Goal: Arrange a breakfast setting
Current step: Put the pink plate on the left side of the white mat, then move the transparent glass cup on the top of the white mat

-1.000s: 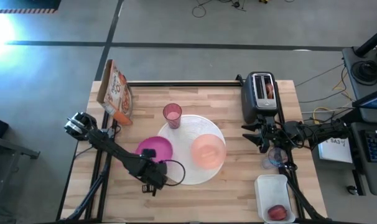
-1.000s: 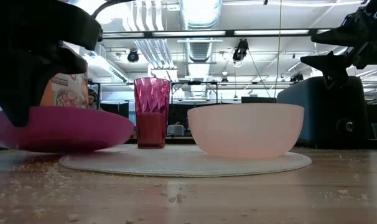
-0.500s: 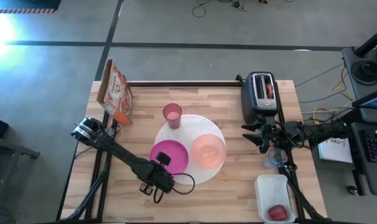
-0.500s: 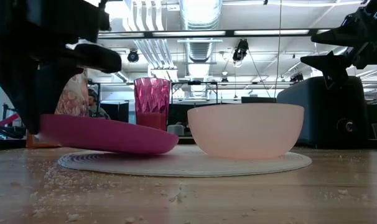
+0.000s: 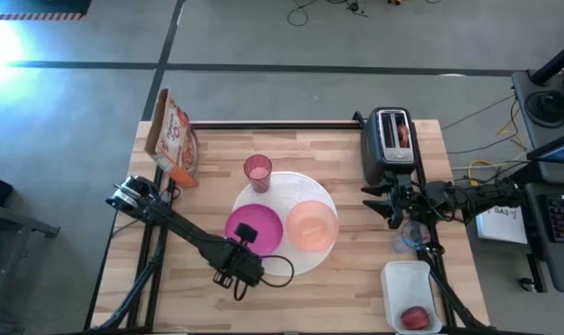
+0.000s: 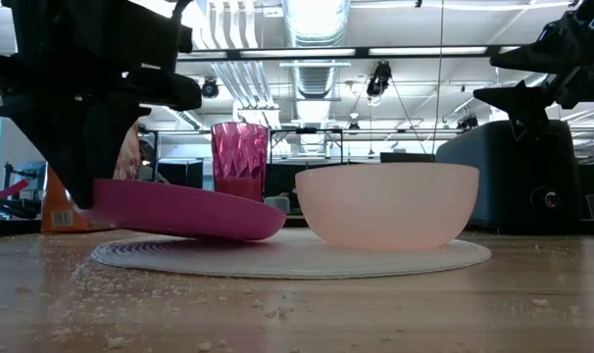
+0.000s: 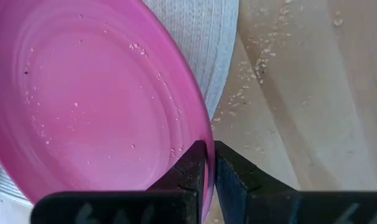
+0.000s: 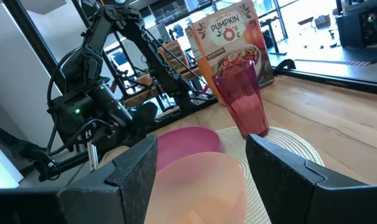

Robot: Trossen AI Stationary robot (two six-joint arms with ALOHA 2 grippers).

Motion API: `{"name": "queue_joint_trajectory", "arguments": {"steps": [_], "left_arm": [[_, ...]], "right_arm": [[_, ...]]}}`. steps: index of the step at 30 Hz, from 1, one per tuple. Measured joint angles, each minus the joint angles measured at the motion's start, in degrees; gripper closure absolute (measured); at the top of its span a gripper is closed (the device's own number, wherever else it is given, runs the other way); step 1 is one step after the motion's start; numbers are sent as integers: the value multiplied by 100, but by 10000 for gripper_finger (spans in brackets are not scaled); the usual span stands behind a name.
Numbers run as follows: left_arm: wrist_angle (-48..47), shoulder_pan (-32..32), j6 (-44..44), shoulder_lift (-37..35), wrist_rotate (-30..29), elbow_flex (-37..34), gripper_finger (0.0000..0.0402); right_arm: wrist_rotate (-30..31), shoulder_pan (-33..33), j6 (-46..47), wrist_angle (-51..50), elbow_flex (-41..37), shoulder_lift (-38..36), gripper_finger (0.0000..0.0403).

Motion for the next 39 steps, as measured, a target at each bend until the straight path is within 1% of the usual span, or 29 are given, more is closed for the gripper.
{"name": "queue_joint_trajectory", "arguments": {"steps": [6,11,18,23,27,31,34,36,39], "left_arm": [[21,-4,-4,0,-230,-4,384],[93,-4,94,-2,-295,-35,363],[-369,-13,-572,-83,-301,-52,314],[-424,-113,-935,-503,-398,-184,286],[-49,-175,-1173,-1260,-506,-749,281],[900,-205,-1565,-2369,-519,-1661,281],[1920,-253,-1663,-3314,-524,-2476,281],[2765,-259,-1606,-3934,-576,-3078,281],[4066,-250,-1168,-4736,-660,-3913,281]], "right_arm": [[0,0,0,0,0,0,170],[1,-2,0,0,0,0,170],[2,-2,0,0,0,0,170],[0,-1,0,0,0,0,170],[0,-2,0,0,0,0,170],[0,-2,0,0,0,0,170],[2,-1,0,0,0,0,170],[0,0,0,0,0,0,170],[0,-2,0,0,0,0,170]]}}
